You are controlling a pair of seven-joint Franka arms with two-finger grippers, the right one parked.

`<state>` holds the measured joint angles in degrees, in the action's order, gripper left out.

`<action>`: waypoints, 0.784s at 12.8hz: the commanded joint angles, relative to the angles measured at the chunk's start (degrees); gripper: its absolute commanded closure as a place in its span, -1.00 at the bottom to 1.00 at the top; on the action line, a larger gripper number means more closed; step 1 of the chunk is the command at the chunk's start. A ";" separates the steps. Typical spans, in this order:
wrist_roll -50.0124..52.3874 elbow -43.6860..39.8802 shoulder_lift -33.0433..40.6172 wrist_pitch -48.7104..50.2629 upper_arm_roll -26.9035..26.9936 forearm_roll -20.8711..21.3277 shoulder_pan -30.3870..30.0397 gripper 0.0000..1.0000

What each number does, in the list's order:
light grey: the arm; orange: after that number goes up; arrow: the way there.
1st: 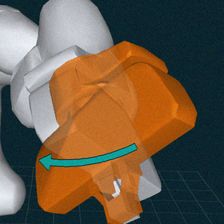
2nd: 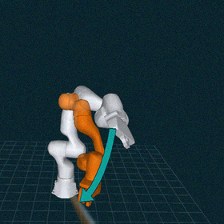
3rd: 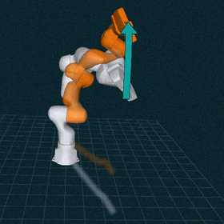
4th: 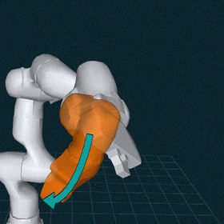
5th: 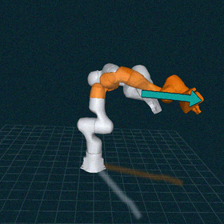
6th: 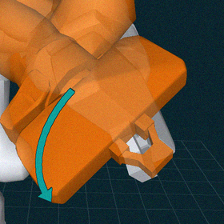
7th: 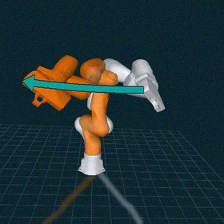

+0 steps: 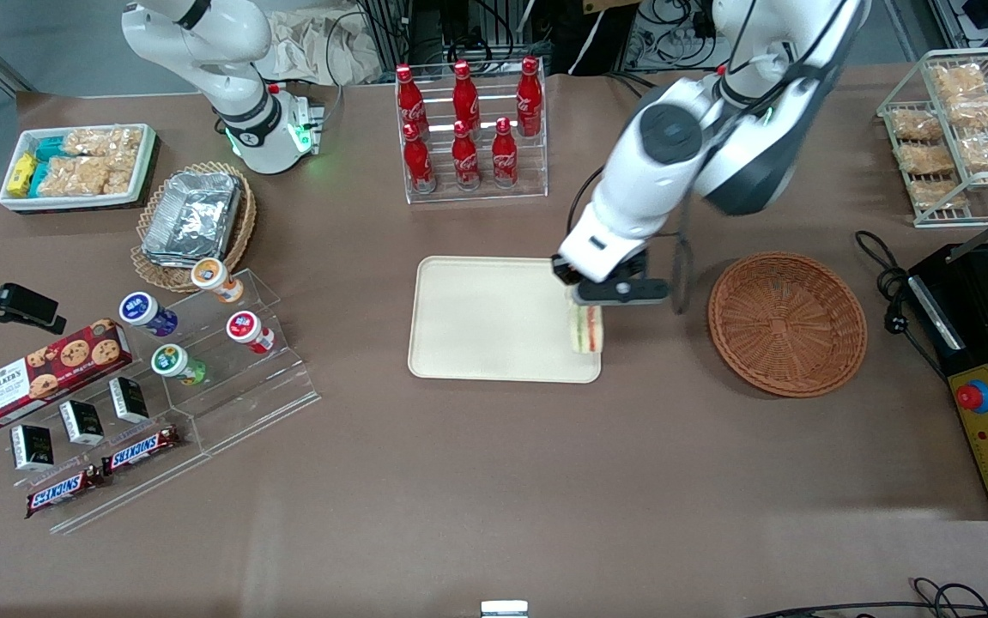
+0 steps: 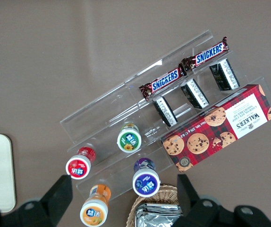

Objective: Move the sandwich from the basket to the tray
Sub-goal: 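Lift the sandwich and carry it with the left gripper over the tray, then lower the sandwich onto the tray and open the left gripper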

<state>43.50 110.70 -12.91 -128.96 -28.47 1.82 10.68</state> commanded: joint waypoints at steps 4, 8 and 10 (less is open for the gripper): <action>6.86 3.91 -8.52 -6.13 -0.10 13.63 1.62 1.00; 12.73 3.47 -13.88 -8.33 -0.01 21.70 3.91 1.00; 18.00 3.29 -16.35 -9.03 -0.01 27.95 4.61 1.00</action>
<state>56.73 114.97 -26.97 -137.01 -28.45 24.70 14.62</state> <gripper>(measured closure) 0.802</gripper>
